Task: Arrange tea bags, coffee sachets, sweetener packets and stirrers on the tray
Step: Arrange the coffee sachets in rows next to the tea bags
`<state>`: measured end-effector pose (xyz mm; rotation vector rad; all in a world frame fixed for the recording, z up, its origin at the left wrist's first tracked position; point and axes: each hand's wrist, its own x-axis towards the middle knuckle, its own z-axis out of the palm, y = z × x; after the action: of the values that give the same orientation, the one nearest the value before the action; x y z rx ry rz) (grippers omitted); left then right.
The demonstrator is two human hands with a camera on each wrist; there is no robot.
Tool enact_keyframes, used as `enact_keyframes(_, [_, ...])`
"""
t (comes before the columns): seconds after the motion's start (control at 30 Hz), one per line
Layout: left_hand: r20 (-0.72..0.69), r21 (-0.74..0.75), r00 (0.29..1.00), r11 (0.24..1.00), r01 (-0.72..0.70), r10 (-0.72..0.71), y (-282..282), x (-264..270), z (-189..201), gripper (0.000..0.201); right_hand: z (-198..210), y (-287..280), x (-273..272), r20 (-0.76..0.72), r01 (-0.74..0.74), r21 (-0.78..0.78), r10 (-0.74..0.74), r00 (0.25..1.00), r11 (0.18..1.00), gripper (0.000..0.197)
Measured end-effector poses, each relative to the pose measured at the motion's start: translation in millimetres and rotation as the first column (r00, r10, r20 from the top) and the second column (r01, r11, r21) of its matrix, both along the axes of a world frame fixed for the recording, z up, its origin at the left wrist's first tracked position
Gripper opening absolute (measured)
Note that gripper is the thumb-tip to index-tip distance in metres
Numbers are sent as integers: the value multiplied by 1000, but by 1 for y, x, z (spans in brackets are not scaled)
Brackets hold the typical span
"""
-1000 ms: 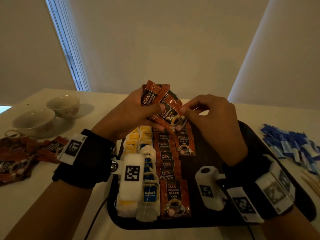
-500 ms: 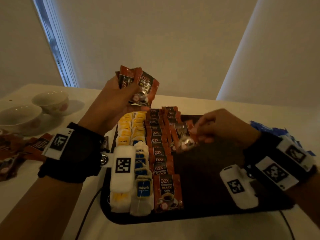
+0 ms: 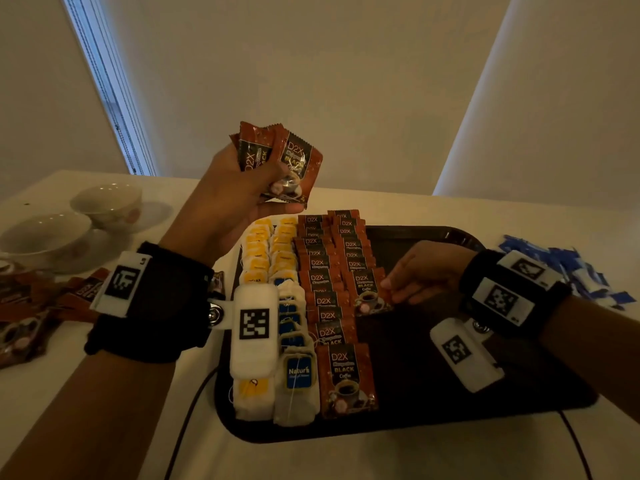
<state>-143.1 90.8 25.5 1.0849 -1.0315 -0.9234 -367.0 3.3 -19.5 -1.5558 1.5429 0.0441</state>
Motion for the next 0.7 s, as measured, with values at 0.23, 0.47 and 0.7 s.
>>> enact_keyframes(0.23, [39, 20, 999, 1000, 17, -17, -2, -1, -4, 26, -6, -5, 7, 8, 8, -17, -8, 1000, 1000, 20])
enact_keyframes(0.47, [39, 31, 999, 999, 23, -25, -5, -2, -7, 25, -3, -6, 5, 16, -39, -146, 41, 999, 988, 18])
enact_keyframes(0.7, [15, 40, 996, 995, 87, -88, -6, -6, -13, 38, 25, 18, 25, 495, 94, -456, 165, 853, 885, 28])
